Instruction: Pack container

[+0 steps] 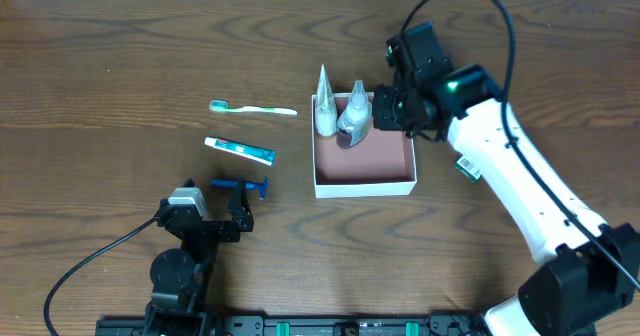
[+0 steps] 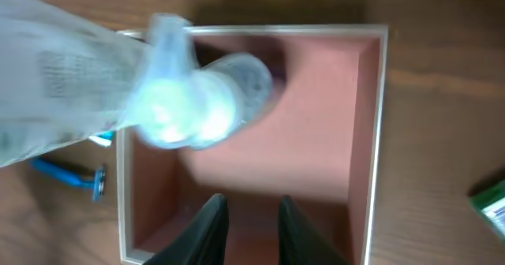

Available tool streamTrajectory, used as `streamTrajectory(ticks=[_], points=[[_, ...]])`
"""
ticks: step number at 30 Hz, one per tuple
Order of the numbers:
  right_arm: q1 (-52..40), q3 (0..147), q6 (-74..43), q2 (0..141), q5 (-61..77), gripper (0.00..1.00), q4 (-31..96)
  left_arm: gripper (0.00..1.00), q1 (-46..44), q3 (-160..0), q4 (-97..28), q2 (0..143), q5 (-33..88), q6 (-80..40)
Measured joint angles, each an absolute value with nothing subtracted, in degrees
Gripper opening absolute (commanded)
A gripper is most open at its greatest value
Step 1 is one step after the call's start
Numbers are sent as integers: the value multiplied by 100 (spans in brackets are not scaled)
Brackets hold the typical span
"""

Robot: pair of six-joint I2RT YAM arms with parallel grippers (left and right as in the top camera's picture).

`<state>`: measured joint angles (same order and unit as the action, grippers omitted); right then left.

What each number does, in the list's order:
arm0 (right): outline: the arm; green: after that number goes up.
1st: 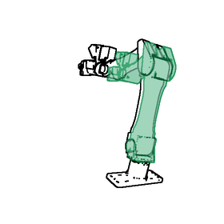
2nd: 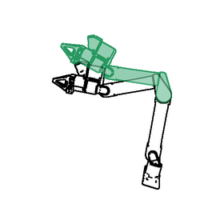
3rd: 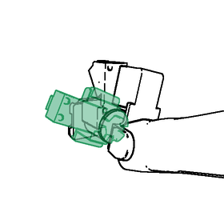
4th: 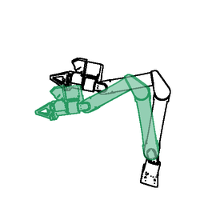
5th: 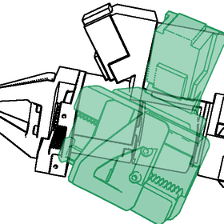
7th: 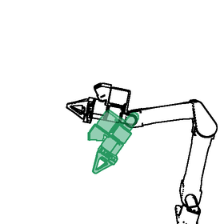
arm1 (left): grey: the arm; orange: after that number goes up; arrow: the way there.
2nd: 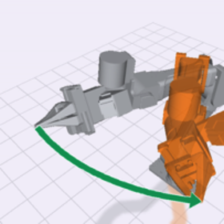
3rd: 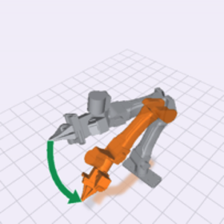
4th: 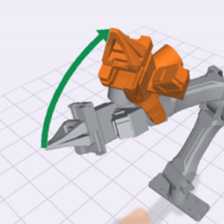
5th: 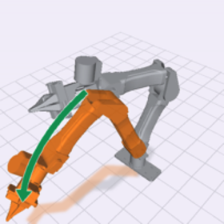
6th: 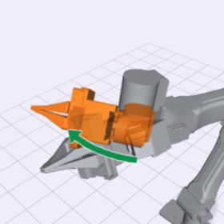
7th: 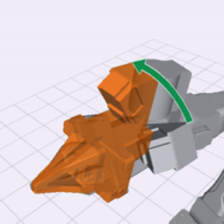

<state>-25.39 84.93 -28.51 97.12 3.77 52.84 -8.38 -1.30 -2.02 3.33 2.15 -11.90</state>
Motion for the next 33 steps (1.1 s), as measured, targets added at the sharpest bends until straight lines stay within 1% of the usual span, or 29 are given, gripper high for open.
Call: streamTrajectory(ticks=[8,15,27,33], points=[[-2539,7255,-3640,9741,360,22,3776,98,-836,-128,-202,333,215,-1192],[-2539,6707,-3977,9760,331,24,2630,98,-836,-128,-202,333,215,-1192],[-2539,6587,-4082,10263,172,25,1898,98,-836,-130,-202,333,215,-1192],[-2539,6580,-3920,10274,172,26,1533,98,-836,-130,-202,333,215,-1192]])
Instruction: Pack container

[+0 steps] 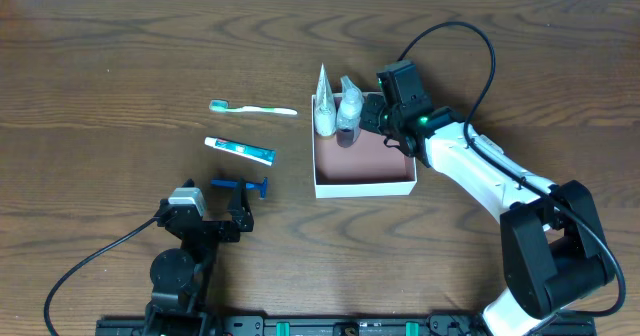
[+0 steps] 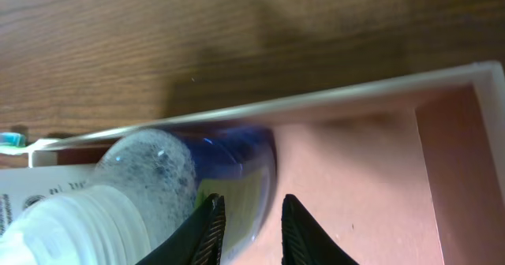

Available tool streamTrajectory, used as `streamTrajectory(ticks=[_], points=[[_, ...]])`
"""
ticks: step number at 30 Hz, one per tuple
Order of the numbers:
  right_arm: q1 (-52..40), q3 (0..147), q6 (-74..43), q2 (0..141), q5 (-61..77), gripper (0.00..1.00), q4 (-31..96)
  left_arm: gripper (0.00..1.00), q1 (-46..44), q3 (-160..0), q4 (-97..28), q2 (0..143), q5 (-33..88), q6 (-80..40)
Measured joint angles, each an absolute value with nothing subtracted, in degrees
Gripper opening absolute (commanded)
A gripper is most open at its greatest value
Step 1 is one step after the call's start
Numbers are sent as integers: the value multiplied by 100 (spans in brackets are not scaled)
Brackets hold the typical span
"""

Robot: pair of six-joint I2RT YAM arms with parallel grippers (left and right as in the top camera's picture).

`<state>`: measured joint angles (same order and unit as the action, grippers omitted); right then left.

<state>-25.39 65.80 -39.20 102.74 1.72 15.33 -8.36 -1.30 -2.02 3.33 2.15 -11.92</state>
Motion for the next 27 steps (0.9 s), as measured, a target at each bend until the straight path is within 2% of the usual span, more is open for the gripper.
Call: streamTrajectory(ticks=[9,14,23,27], points=[[-2536,6580,-3636,10274,167,27,1313,98,-836,-128,-202,333,215,-1192],[-2495,6582,-3527,10274,161,40,1256,98,-836,-128,-200,333,215,-1192],[-1914,7443,-3046,10274,561,44,2373,98,-836,-128,-202,333,215,-1192],[-1741,8281,-2792,10272,679,54,3299,98,-836,-130,-202,333,215,-1192]])
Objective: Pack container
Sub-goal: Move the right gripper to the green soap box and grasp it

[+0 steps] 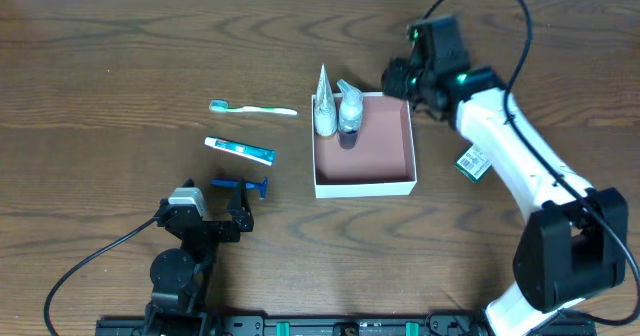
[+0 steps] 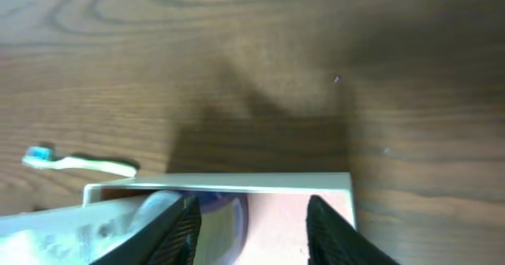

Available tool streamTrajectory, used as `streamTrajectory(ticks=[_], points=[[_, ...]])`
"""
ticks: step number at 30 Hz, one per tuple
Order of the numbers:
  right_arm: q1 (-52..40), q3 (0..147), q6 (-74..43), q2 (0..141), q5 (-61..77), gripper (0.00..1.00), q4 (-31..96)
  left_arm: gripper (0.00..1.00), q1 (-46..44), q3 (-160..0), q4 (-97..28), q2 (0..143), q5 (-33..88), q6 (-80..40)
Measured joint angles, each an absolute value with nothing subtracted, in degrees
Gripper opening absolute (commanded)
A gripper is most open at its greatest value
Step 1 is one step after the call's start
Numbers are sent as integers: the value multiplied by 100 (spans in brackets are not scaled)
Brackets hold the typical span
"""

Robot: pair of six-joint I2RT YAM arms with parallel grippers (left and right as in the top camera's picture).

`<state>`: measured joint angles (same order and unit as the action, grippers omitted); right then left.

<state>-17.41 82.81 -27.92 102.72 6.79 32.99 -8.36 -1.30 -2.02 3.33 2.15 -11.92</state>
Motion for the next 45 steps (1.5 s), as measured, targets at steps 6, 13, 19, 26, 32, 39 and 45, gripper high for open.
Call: streamTrajectory(ticks=[6,13,19,26,32,39,45], points=[[-1531,9723,-2635,10267,701,60,5516,98,-836,-130,-202,333,215,-1192],[-764,10377,-2628,10224,528,64,7258,98,-836,-130,-202,333,215,-1192],[-161,10342,-2676,10226,397,68,8123,98,-836,-130,-202,333,215,-1192],[235,9513,-3055,10221,172,70,7922,98,-836,-130,-204,333,215,-1192],[320,8211,-3479,10221,139,72,6932,98,-836,-130,-204,333,215,-1192],[320,7107,-3754,10221,141,74,5848,98,-836,-130,-204,333,215,-1192],[320,6320,-3868,10221,148,75,4862,98,-838,-130,-204,333,215,-1192]])
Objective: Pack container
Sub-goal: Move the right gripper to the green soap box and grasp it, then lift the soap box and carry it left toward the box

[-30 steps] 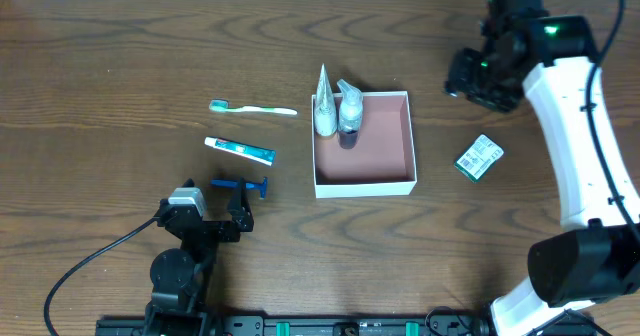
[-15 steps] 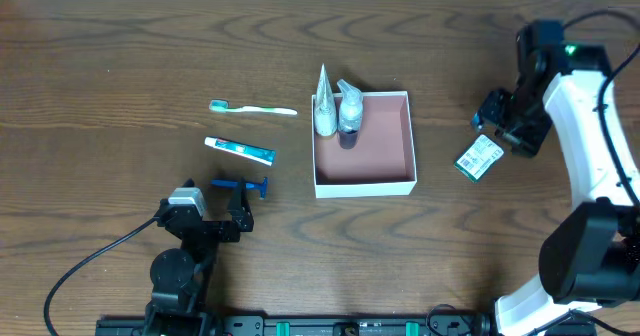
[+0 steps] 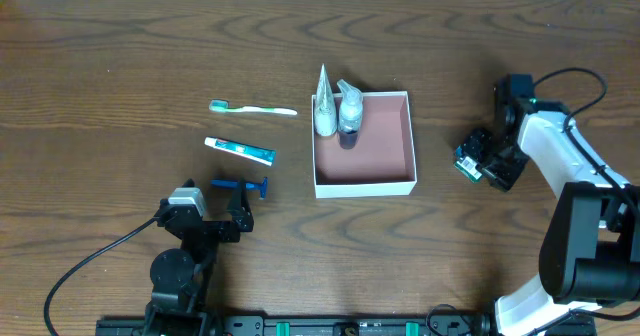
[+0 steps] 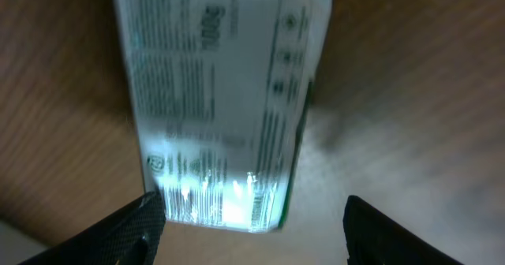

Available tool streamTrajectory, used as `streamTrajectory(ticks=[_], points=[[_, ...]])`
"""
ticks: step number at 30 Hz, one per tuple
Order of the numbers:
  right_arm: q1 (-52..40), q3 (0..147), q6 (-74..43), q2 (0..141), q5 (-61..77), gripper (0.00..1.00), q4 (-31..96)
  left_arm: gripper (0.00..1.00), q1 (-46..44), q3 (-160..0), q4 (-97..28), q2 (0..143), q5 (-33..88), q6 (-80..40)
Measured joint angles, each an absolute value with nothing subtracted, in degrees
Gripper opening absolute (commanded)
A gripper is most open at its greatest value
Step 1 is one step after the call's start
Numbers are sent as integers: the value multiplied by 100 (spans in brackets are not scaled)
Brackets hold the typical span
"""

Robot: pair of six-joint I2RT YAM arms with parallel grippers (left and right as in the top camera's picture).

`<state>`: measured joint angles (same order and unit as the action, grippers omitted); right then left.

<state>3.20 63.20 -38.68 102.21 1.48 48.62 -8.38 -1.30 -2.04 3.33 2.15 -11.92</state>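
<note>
The white box with a pink floor (image 3: 385, 161) sits mid-table. A white tube (image 3: 322, 104) and a clear bottle (image 3: 348, 108) stand in its far-left corner. To the right of the box lies a green-edged packet with a white printed label (image 3: 466, 163) (image 4: 221, 99). My right gripper (image 3: 487, 166) (image 4: 252, 233) hovers directly over it, open wide, with one dark finger (image 4: 118, 233) on each side of the packet's near end and nothing gripped. On the table left of the box lie a toothbrush (image 3: 252, 108), a toothpaste tube (image 3: 240, 150) and a blue razor (image 3: 240, 185). My left gripper (image 3: 203, 219) rests near the front edge.
The right arm's cable loops over the table's right edge (image 3: 575, 76). The left arm's cable (image 3: 90, 266) trails to the front left. Bare wooden table (image 3: 120, 36) surrounds the items.
My right gripper was above the box's far-right corner. It is now to the right of the box, low over the green packet, with its fingers spread wider. The left arm has not moved.
My right gripper was first at the box's far side, with the bottle leaning inside beside the tube. Then it was low in the box against the bottle, which stood upright. Then it was clear above the far-right corner, and now it is over the packet.
</note>
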Motion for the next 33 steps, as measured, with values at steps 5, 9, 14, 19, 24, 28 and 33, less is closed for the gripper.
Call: streamTrajectory(ticks=[5,9,14,19,24,28,33], points=[[320,6152,-3876,10221,152,77,4213,98,-836,-130,-204,333,215,-1192],[320,6141,-3854,10221,148,77,3868,98,-836,-130,-204,333,215,-1192],[320,6136,-3806,10230,148,74,3559,98,-836,-130,-204,333,215,-1192],[320,6136,-3717,10383,145,57,3505,98,-836,-130,-204,333,215,-1192],[320,6139,-3610,10501,143,45,3476,98,-836,-130,-204,333,215,-1192],[320,6141,-3514,10501,141,34,3461,98,-836,-130,-204,333,215,-1192],[320,6143,-3361,10501,152,30,3461,98,-838,-130,-204,333,215,-1192]])
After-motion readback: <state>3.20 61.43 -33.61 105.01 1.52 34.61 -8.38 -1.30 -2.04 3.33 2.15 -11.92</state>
